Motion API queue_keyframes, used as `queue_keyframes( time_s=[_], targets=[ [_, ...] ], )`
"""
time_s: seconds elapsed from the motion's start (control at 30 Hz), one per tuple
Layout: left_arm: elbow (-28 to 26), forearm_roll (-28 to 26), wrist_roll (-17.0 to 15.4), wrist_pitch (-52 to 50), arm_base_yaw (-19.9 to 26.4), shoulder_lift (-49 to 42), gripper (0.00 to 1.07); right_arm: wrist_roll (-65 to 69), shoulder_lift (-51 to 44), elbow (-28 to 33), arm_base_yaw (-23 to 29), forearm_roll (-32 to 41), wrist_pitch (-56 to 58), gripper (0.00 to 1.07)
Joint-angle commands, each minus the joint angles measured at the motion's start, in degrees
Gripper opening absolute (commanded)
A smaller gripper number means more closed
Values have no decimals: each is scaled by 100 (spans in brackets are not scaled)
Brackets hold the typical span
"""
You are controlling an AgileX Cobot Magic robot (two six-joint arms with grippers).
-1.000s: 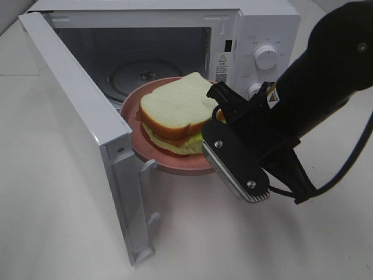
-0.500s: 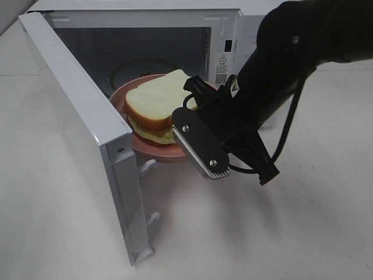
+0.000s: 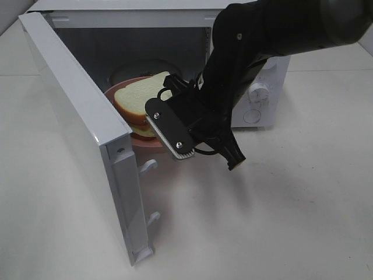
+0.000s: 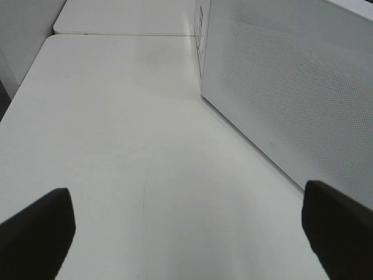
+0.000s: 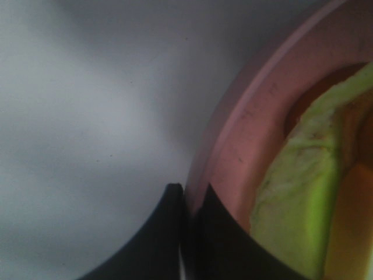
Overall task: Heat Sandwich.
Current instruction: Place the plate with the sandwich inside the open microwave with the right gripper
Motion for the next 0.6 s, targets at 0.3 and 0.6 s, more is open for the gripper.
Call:
queue_keyframes(
  time_s=[0.3, 0.6],
  targets=[
    [11, -34, 23, -23, 0, -149, 100, 670, 516, -963, -23, -321, 189, 0],
    [11, -34, 23, -23, 0, -149, 100, 1272, 945, -1765, -23, -561, 401, 1]
  ],
)
